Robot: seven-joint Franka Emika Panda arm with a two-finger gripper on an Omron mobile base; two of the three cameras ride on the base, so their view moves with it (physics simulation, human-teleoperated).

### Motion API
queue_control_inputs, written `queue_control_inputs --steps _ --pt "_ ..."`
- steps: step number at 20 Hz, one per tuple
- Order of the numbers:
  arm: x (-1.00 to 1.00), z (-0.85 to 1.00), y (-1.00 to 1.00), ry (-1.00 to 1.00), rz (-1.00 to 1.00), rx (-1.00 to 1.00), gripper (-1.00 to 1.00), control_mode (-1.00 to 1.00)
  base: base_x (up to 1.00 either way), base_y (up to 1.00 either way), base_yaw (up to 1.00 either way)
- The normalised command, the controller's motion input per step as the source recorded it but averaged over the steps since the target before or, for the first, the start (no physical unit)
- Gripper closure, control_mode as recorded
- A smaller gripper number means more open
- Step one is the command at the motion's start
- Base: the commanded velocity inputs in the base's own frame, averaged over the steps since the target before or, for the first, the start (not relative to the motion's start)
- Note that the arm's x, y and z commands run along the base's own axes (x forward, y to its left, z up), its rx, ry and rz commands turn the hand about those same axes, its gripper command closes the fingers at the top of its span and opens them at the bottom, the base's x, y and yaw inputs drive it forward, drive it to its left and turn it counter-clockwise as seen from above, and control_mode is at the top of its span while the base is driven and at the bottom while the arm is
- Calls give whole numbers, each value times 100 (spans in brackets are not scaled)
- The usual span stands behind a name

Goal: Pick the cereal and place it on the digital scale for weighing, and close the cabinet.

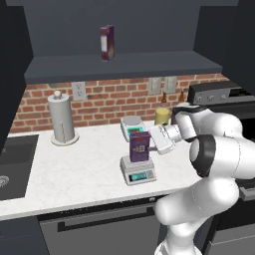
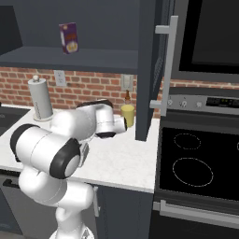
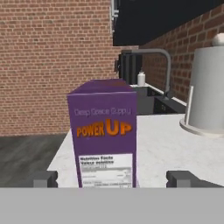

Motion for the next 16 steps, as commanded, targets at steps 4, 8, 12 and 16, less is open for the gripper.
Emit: queue_control_inputs --steps 4,8,12,16 --pt "0 0 -25 0 0 2 -100 -100 0 0 0" --pt "0 0 -35 0 0 3 -100 -100 0 0 0" --pt "-12 0 -44 0 0 4 -100 -100 0 0 0" --pt "-58 3 -33 -12 0 2 -100 -100 0 0 0"
